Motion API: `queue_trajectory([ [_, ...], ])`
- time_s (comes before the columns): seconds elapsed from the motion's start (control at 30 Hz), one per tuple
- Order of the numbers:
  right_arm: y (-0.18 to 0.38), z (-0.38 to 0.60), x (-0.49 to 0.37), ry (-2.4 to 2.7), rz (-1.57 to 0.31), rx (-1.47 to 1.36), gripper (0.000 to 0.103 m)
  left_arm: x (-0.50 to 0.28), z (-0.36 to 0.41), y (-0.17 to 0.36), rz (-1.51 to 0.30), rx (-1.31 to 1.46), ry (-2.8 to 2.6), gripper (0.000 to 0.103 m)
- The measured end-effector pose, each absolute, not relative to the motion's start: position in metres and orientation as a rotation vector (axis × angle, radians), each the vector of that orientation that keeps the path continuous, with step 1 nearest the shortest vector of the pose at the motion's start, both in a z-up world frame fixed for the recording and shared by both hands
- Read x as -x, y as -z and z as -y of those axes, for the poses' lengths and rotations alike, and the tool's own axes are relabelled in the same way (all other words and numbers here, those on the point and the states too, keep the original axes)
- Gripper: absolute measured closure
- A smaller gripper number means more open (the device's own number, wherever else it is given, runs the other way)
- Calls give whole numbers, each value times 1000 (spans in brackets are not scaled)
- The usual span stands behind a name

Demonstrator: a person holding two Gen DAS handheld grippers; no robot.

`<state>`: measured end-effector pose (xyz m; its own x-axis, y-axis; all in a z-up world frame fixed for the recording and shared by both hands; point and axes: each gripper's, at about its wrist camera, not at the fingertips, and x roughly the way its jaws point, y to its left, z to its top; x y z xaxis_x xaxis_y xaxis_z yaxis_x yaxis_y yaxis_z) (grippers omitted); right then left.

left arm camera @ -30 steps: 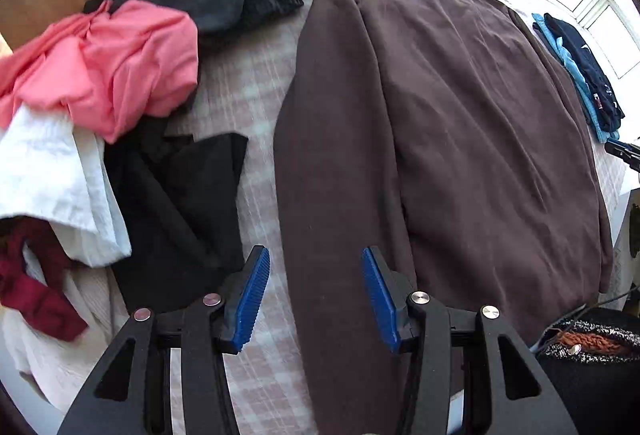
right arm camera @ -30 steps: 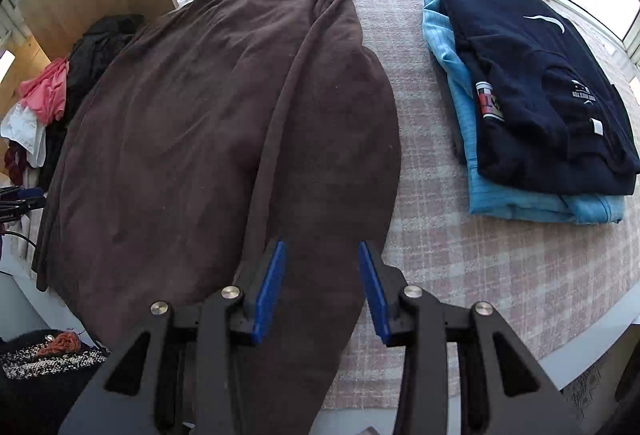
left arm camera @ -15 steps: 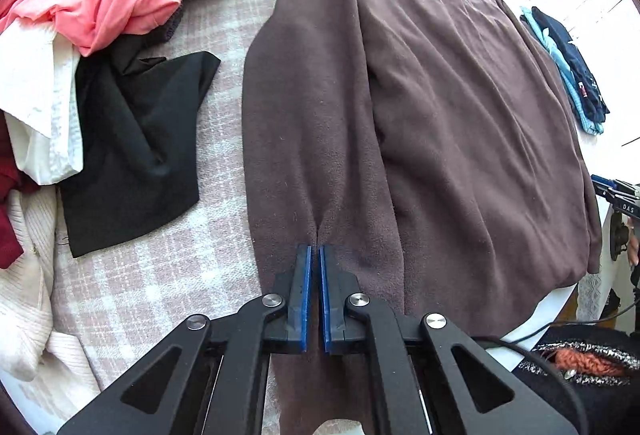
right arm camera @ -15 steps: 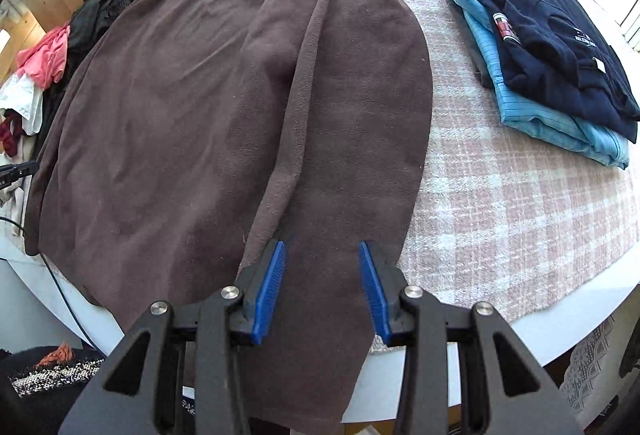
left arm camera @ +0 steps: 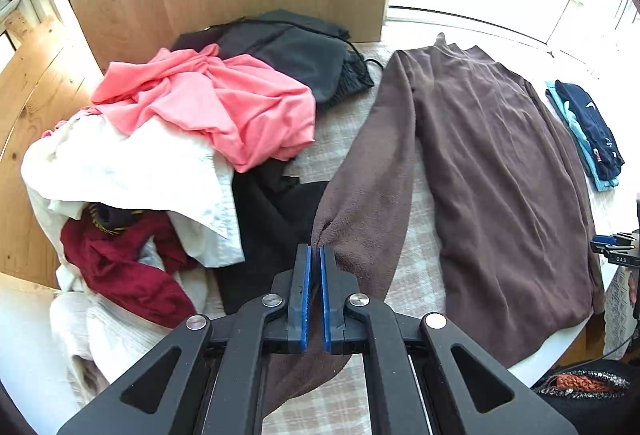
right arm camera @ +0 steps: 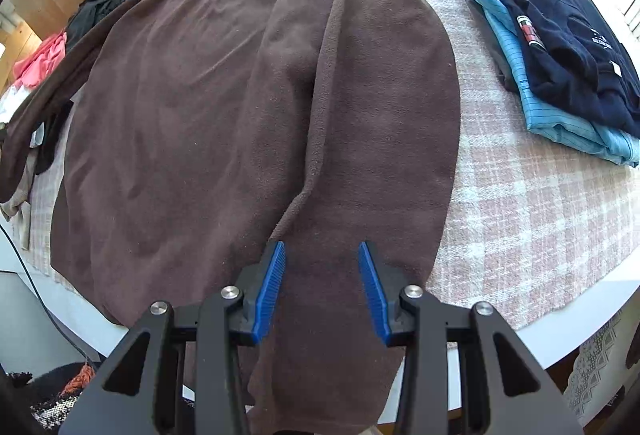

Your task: Fold clothes

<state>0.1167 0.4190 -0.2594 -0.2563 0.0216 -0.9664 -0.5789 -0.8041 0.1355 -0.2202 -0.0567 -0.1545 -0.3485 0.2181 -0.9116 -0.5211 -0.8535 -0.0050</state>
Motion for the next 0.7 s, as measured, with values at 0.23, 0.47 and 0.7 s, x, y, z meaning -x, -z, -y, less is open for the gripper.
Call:
queue_trajectory([
  [0.23, 263, -429, -114, -2132, -700, 1659, 65, 235, 113, 157, -318, 1504, -2366, 93],
  [0.47, 259, -446, -118, -2137, -660, 1687, 99, 174, 78, 167, -295, 1485, -2185, 81],
  [0.7, 206, -546, -188, -1704, -244, 1454, 99, 117, 14, 217, -310, 1567, -1896, 80],
])
